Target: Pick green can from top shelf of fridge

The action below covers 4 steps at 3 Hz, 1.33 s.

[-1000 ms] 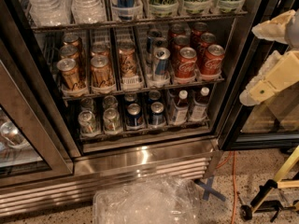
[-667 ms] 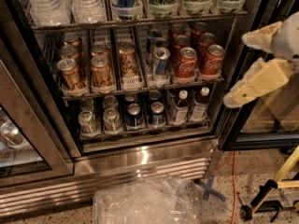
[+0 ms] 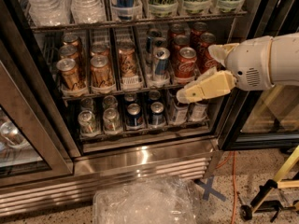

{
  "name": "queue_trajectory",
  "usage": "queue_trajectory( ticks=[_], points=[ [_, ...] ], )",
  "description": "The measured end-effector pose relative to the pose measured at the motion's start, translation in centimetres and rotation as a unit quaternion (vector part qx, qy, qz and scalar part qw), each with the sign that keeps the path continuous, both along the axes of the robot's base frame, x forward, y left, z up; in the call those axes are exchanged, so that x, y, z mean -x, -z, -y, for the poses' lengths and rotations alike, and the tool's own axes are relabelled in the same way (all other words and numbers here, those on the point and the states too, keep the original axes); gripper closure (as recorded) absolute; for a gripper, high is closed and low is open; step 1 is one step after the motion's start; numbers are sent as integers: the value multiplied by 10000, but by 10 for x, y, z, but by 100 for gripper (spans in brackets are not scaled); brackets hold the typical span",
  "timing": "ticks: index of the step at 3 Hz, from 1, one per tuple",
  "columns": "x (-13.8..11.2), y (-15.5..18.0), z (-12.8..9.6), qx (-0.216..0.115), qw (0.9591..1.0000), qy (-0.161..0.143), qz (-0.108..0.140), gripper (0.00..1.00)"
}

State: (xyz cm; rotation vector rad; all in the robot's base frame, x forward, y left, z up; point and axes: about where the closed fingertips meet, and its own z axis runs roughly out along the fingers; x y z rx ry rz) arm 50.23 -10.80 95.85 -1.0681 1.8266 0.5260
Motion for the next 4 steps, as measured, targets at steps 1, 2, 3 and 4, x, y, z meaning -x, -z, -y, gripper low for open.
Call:
queue_trajectory(
  ticks=[1, 2, 3, 4],
  points=[
    [-22, -22, -23, -309, 9985, 251, 368, 0],
    [-26, -49, -44, -297, 9967, 508, 553, 0],
    [-26, -49, -44, -297, 9967, 508, 553, 0],
    [-24, -53, -59, -453, 9951, 658, 590, 0]
  ],
)
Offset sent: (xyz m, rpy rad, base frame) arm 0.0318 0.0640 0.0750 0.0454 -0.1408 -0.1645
